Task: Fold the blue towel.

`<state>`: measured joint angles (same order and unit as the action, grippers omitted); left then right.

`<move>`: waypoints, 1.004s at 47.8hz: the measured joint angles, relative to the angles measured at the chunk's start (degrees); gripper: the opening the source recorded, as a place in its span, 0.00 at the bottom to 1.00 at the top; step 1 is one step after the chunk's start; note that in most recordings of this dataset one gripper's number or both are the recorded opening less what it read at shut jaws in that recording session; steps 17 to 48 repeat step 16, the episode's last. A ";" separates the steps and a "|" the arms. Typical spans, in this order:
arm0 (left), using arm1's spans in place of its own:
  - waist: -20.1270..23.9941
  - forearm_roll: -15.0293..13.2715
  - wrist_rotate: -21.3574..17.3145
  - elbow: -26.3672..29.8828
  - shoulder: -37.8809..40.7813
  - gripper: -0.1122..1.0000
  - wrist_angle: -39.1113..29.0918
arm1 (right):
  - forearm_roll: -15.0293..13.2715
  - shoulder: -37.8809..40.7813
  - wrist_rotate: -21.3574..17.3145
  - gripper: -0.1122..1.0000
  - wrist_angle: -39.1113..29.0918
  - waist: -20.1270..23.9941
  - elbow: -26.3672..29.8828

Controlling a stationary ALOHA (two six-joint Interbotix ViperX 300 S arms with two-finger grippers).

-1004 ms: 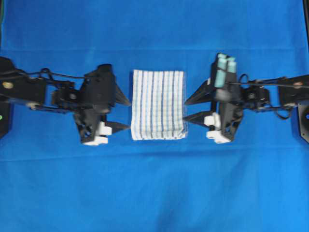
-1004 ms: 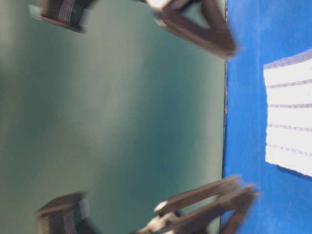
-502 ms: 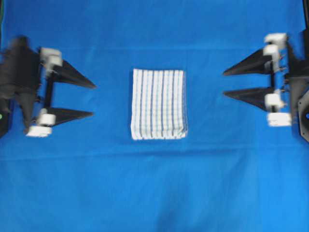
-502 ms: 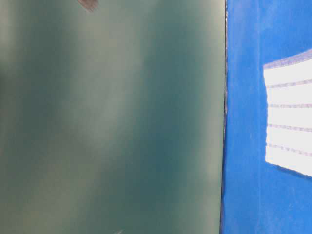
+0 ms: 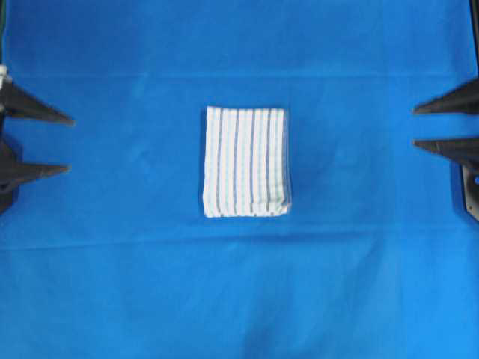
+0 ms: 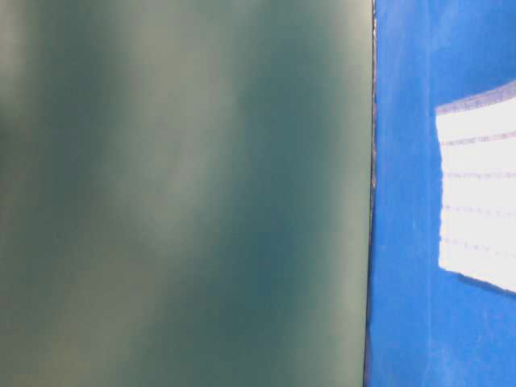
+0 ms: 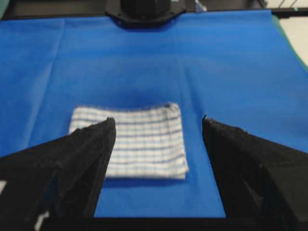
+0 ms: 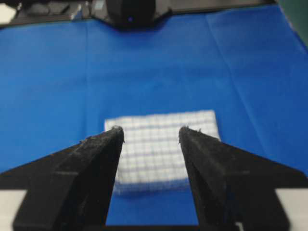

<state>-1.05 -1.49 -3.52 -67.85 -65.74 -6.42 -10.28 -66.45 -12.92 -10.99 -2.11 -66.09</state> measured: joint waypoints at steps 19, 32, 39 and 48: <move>0.00 -0.09 0.62 -9.49 -10.37 0.70 0.44 | 0.00 -3.34 -0.26 0.61 4.48 -3.08 -8.53; 0.00 -0.09 0.62 -9.49 -10.37 0.70 0.44 | 0.00 -3.34 -0.26 0.61 4.48 -3.08 -8.53; 0.00 -0.09 0.62 -9.49 -10.37 0.70 0.44 | 0.00 -3.34 -0.26 0.61 4.48 -3.08 -8.53; 0.00 -0.09 0.62 -9.49 -10.37 0.70 0.44 | 0.00 -3.34 -0.26 0.61 4.48 -3.08 -8.53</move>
